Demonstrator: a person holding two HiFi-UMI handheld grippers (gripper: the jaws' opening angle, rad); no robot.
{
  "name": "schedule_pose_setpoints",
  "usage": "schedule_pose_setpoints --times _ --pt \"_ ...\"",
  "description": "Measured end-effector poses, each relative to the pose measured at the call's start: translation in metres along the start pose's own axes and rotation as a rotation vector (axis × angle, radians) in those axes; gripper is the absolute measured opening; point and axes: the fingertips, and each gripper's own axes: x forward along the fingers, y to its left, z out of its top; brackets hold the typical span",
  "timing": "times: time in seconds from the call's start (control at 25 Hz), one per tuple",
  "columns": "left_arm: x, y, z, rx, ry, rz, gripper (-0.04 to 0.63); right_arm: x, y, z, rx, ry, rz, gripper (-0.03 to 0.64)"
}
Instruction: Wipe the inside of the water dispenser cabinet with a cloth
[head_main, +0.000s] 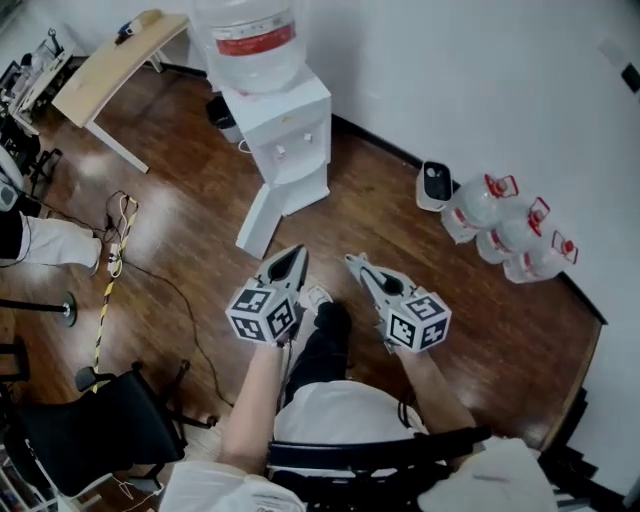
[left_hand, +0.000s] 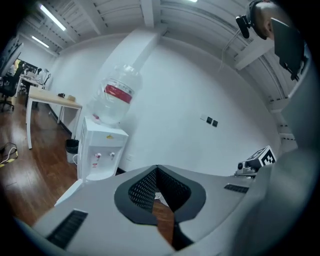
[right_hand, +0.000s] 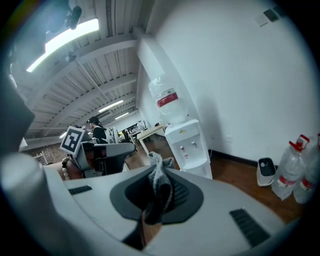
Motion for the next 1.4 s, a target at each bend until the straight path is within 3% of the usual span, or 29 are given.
schedule_pose_setpoints --times 0.24,0.48,0.84,1.12,1.4 --pt "0.087 0.095 0.056 -0.087 0.055 0.075 -0.012 0.122 -0.044 0.093 -0.002 0.060 0.042 0.032" --pt "0.122 0.150 0.059 -0.117 0.078 0.160 -0.012 0.199 -0.066 0.111 -0.017 0.134 0.119 0.034" --pt "0.173 0.226 -0.019 -0.181 0.015 0.340 -0.012 0.293 -0.115 0.067 -0.221 0.216 0.294 0.033" --pt "0.220 0.282 -0.087 -0.145 -0.036 0.423 -0.012 0.349 -0.171 0.020 -0.267 0.144 0.347 0.032" --pt "0.269 0.343 -0.161 -0.051 -0.047 0.434 -0.012 0.411 -0.224 -0.055 -0.273 0.035 0.347 0.034"
